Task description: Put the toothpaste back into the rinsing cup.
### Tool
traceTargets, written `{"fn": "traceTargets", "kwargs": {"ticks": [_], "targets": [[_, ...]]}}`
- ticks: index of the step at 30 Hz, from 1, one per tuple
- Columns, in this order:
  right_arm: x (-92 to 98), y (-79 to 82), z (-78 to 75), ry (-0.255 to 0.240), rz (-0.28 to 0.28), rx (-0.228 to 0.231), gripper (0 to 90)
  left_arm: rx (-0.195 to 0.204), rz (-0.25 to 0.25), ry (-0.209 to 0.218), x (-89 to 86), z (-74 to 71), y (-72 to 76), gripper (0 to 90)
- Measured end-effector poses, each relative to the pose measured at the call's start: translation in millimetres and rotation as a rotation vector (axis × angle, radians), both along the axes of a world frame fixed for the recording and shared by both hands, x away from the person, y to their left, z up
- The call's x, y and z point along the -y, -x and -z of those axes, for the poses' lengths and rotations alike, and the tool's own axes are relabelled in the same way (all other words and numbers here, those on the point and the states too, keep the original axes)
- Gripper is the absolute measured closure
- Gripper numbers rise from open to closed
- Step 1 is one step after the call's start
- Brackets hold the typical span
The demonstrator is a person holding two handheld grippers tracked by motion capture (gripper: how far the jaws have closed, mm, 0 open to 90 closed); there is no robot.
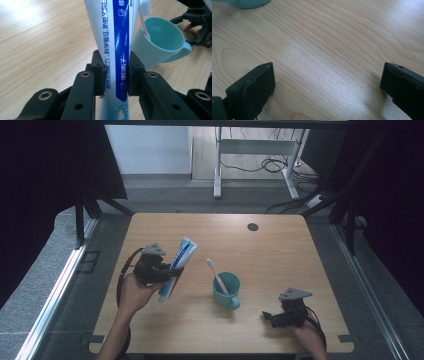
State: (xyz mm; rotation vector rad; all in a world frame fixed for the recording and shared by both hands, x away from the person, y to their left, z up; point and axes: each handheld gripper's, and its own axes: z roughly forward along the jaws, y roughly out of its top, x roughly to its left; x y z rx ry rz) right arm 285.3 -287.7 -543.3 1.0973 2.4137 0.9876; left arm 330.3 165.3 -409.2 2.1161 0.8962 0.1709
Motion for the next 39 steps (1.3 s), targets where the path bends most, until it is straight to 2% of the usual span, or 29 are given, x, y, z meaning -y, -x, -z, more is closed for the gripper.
{"fn": "traceTargets", "kwargs": {"ticks": [19, 30, 39], "targets": [[0.1, 0.0, -0.2, 0.0, 0.0, -0.002, 0.0, 0.045, 0.07, 0.07, 29.4, -13.1, 6.4, 72.8], [0.1, -0.1, -0.1, 0.001, -0.001, -0.001, 0.0, 0.068, 0.106, 0.1, 50.8, -24.0, 5.6, 72.9], [0.1, 0.0, -0.2, 0.001, 0.0, -0.002, 0.0, 0.08, 0.12, 0.105, 62.5, -27.0, 2.4, 72.8]]}}
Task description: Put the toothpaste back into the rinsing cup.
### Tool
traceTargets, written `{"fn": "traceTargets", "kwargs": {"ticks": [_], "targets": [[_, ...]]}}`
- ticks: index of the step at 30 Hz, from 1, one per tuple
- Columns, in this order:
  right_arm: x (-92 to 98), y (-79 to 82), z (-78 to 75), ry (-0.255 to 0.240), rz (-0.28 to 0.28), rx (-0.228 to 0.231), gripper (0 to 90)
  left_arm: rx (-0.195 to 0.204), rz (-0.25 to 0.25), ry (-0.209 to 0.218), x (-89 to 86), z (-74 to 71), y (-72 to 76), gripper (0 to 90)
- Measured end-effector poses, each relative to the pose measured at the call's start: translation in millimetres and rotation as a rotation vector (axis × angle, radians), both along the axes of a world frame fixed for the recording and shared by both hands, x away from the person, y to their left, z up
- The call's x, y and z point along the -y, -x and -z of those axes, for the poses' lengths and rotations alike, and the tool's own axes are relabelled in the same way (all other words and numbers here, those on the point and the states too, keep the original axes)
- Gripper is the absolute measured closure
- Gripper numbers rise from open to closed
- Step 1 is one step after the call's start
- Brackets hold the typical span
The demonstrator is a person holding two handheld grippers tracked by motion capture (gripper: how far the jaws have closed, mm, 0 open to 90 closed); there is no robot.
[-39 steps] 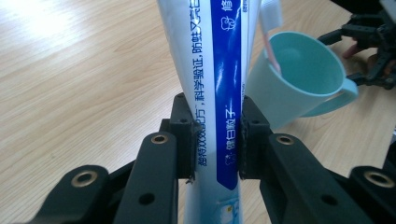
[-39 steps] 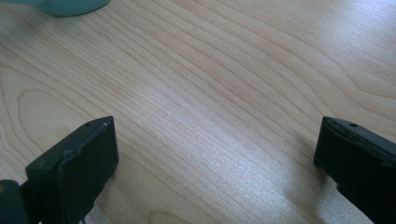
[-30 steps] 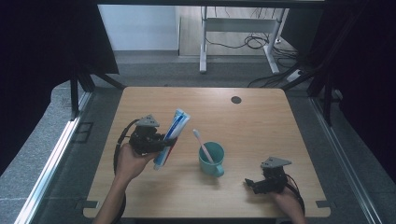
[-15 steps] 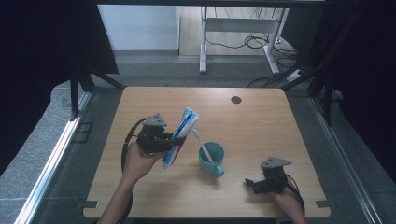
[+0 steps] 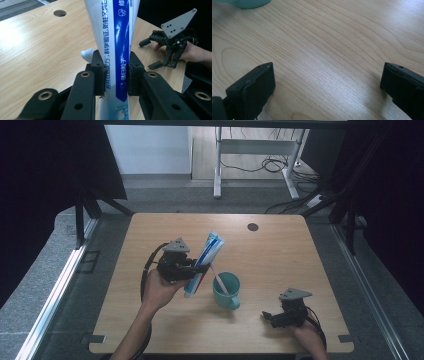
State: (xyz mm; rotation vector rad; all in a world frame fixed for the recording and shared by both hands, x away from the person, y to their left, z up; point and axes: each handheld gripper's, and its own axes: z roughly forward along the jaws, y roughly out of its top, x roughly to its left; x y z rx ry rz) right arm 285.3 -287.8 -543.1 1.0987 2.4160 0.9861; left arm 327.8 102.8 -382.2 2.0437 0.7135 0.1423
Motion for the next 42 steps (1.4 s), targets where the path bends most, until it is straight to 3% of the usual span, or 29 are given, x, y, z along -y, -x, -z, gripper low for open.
{"fn": "traceTargets", "kwargs": {"ticks": [33, 42], "targets": [[0.1, 0.0, -0.1, 0.001, -0.001, -0.001, 0.0, 0.058, 0.004, 0.071, 53.8, -4.7, -15.8, 72.9], [0.2, 0.0, -0.1, 0.001, -0.001, 0.0, 0.0, 0.07, -0.008, 0.092, 67.0, 2.2, -21.5, 73.0]]}}
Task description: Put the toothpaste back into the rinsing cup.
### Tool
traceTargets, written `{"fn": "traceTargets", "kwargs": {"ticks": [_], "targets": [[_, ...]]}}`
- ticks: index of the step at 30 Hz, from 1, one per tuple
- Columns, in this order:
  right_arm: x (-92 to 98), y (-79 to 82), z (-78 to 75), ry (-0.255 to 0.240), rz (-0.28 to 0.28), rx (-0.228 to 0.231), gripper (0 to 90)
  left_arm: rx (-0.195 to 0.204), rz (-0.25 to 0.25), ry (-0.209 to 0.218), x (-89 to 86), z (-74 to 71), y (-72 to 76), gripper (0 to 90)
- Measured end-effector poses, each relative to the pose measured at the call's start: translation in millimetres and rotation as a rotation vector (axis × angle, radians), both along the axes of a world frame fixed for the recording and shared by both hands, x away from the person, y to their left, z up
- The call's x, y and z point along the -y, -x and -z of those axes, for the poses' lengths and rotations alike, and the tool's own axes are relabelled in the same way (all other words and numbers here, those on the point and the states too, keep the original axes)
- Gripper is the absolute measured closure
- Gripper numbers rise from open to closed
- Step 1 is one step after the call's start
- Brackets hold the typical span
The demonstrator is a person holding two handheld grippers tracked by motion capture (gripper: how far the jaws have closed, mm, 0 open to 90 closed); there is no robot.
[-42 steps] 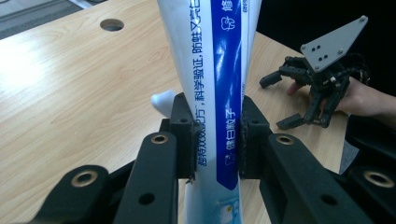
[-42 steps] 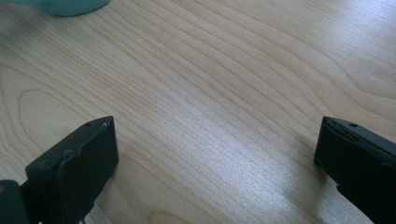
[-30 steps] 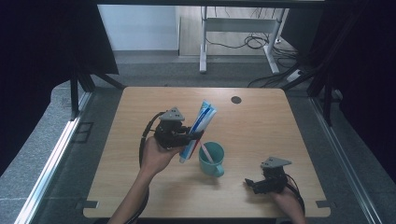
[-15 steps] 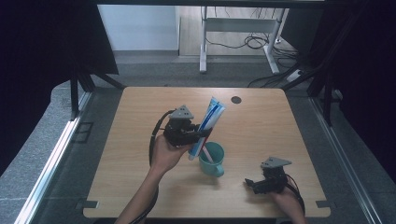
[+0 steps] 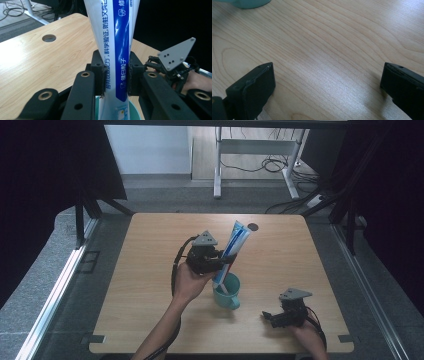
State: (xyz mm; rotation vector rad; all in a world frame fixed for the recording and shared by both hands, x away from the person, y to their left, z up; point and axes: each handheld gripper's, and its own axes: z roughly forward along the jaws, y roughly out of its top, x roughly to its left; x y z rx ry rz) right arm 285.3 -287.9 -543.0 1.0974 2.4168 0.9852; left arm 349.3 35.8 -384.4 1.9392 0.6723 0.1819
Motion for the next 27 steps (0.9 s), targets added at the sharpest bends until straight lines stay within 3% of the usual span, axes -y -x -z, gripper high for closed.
{"fn": "traceTargets", "kwargs": {"ticks": [27], "targets": [[-0.2, 0.0, 0.3, -0.001, 0.0, 0.003, 0.0, 0.019, -0.004, 0.001, 16.6, 30.8, 1.3, 73.0]]}}
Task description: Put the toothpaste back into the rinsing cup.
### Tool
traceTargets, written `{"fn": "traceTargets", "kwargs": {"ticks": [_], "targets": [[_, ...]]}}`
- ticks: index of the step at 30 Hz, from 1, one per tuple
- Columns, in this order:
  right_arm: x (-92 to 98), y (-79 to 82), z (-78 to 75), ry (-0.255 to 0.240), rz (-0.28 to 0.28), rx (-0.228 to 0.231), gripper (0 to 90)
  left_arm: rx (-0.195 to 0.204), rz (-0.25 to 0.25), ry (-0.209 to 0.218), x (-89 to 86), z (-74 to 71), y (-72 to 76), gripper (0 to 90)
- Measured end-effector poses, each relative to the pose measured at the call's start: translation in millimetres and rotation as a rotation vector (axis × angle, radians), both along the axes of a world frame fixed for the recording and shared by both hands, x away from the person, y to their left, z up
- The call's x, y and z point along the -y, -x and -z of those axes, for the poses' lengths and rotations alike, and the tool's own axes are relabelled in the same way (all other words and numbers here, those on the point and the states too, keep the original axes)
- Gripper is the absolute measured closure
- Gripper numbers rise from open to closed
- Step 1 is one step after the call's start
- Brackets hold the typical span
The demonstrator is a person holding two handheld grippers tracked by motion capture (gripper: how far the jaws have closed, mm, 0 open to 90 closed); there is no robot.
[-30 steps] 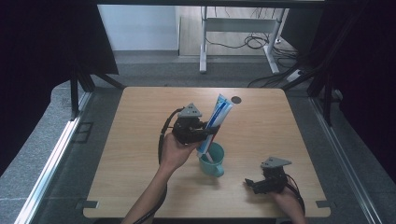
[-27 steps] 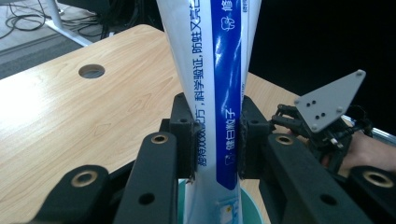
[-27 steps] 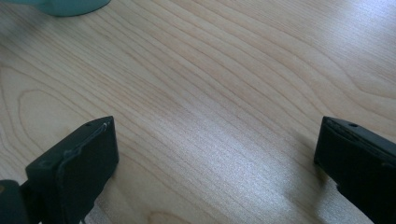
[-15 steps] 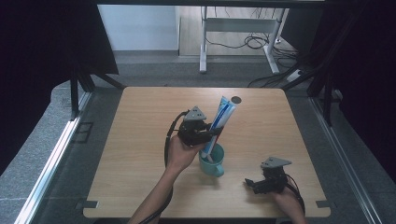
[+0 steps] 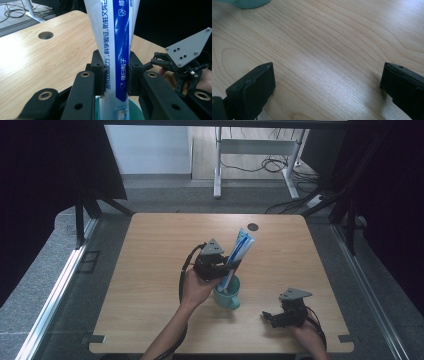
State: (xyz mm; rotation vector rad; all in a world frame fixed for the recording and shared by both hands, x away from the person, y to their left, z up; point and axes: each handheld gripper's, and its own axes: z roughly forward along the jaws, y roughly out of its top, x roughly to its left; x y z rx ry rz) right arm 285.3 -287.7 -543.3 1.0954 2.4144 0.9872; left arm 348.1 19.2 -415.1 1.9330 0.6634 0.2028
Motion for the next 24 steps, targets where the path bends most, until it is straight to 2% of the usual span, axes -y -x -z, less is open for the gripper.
{"fn": "traceTargets", "kwargs": {"ticks": [24], "targets": [[0.0, 0.0, 0.0, -0.001, 0.0, -0.001, 0.0, 0.004, 0.0, -0.004, 3.4, 17.2, 7.0, 72.9]]}}
